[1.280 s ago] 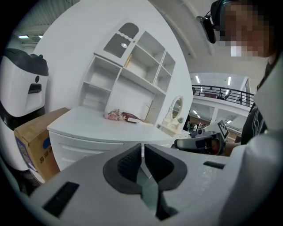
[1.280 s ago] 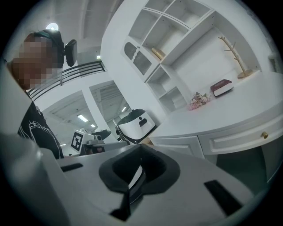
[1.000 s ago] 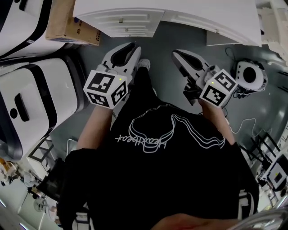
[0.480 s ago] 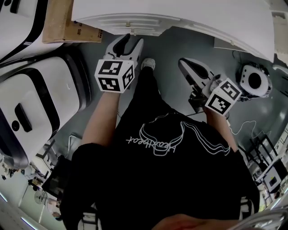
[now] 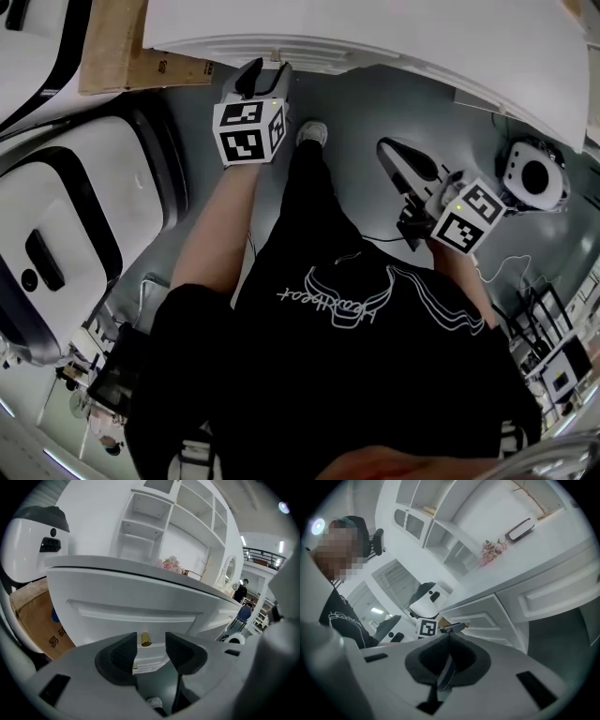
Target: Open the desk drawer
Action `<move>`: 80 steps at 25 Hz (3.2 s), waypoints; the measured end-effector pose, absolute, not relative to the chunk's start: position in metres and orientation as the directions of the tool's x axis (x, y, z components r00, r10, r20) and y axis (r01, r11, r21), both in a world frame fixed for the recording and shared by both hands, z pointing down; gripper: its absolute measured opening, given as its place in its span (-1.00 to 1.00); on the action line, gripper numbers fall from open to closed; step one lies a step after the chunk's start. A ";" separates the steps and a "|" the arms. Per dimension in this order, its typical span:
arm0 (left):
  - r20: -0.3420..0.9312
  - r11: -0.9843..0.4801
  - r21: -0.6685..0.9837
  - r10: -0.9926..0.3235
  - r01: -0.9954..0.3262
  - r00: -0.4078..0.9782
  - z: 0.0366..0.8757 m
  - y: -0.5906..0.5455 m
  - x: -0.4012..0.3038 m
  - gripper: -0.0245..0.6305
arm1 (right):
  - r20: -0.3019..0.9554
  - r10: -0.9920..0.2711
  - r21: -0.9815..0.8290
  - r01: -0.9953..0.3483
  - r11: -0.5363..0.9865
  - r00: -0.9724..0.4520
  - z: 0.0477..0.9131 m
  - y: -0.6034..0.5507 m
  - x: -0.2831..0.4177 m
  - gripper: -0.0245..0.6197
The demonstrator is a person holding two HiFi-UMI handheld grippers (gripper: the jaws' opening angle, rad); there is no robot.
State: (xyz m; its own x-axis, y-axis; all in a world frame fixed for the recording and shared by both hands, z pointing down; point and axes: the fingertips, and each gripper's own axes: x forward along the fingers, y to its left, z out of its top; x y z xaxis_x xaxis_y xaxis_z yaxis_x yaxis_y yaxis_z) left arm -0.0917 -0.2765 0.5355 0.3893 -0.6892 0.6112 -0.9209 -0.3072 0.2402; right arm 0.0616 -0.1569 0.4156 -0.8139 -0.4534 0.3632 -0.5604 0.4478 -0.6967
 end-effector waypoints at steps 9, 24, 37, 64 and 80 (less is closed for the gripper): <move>0.669 -0.292 0.161 -0.670 -0.943 0.321 0.563 -0.286 -0.090 -0.39 | 0.372 -0.453 -0.701 -0.565 0.436 -0.810 0.420 -0.158 0.064 -0.91; 0.673 -0.253 0.167 -0.677 -0.953 0.298 0.569 -0.297 -0.085 -0.59 | 0.375 -0.453 -0.719 -0.562 0.409 -0.809 0.430 -0.152 0.066 -0.91; 0.675 -0.267 0.156 -0.674 -0.951 0.299 0.565 -0.292 -0.086 -0.64 | 0.369 -0.468 -0.725 -0.564 0.395 -0.803 0.429 -0.134 0.066 -0.91; 0.660 -0.269 0.155 -0.688 -0.951 0.302 0.567 -0.264 -0.089 -0.65 | 0.367 -0.474 -0.724 -0.566 0.395 -0.800 0.431 -0.096 0.073 -0.91; 0.647 -0.252 0.157 -0.704 -0.955 0.292 0.568 -0.224 -0.097 -0.65 | 0.373 -0.457 -0.706 -0.566 0.425 -0.808 0.431 -0.057 0.067 -0.91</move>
